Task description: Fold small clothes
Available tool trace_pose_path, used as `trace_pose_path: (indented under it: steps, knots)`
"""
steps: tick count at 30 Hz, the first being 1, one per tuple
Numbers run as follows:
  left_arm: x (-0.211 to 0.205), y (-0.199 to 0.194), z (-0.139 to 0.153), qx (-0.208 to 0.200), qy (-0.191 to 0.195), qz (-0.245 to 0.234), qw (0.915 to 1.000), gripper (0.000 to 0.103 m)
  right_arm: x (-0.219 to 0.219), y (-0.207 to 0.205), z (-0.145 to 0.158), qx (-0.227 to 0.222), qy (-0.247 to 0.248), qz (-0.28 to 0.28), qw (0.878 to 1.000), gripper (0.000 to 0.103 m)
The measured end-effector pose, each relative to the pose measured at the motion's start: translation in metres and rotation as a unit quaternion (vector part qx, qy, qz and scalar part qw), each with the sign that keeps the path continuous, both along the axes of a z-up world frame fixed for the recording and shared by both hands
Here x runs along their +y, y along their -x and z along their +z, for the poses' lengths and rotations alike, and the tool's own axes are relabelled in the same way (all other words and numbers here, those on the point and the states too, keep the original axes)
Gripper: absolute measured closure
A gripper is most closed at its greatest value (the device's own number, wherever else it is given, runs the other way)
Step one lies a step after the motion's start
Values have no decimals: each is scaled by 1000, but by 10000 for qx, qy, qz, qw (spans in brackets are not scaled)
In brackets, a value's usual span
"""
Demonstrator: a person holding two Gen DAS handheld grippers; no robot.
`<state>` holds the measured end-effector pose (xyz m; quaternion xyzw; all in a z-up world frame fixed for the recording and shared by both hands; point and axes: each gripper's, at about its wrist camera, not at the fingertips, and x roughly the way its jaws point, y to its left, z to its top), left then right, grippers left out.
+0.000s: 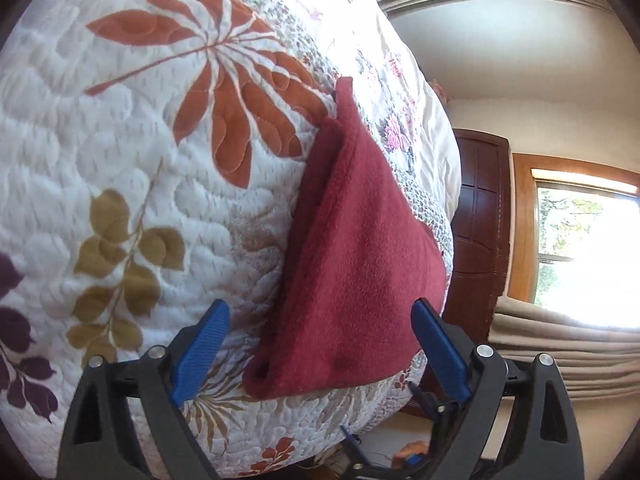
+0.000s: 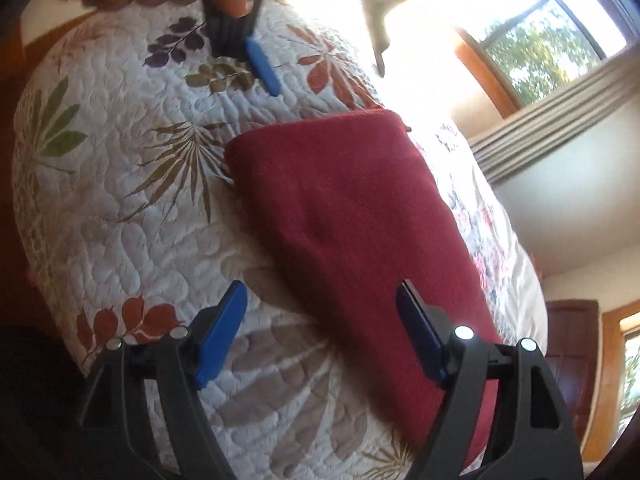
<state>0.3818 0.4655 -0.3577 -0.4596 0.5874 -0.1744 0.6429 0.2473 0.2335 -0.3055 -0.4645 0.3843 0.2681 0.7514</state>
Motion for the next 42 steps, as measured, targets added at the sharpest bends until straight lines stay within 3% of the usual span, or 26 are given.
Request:
trace_pose_path:
  steps: [8,9,10,13,17,21,32,33,35,37,40,42]
  knots:
    - [23,-29,-26,101,523,-58,9986,9,58,-30,-55,-274,766,406,9959,26]
    - [12,-32,-28,161,549,-72,9983,9,58,-37,-55,-241,680,331,9968,31]
    - [12,-33,-32,210,589,-97,9980,9,59,-44,-53,-156,595,202,9979,54]
    - [8,-39,-37,283,682,-168,9971,9,52,-62,-35,107,212,-198,9995,83]
    - [6,-53,-36,285,831,-209,9959,8,41,-68,10,29,-364,-359,9987,85]
    - [-4,-70,-41,461,979,-241,9938,7,33,-77,34,45,-742,-564,9956,85]
    - [-68,-133,-44,631,1336,-753,9862,8,22,-87,55,188,-1168,-806,9897,85]
    - [-71,-136,-41,585,1259,-808,9870,12,21,-88,57,205,-1195,-825,9892,85]
    - [-75,-140,-37,597,1221,-826,9873,30,19,-94,58,193,-1248,-854,9883,85]
    - [-76,-142,-36,635,1144,-857,9877,67,16,-96,63,183,-1328,-897,9869,85]
    - [-75,-140,-30,615,1118,-834,9883,79,11,-99,69,151,-1431,-967,9849,85]
    - [-76,-140,-24,559,1080,-813,9892,81,8,-101,72,154,-1491,-1009,9835,85]
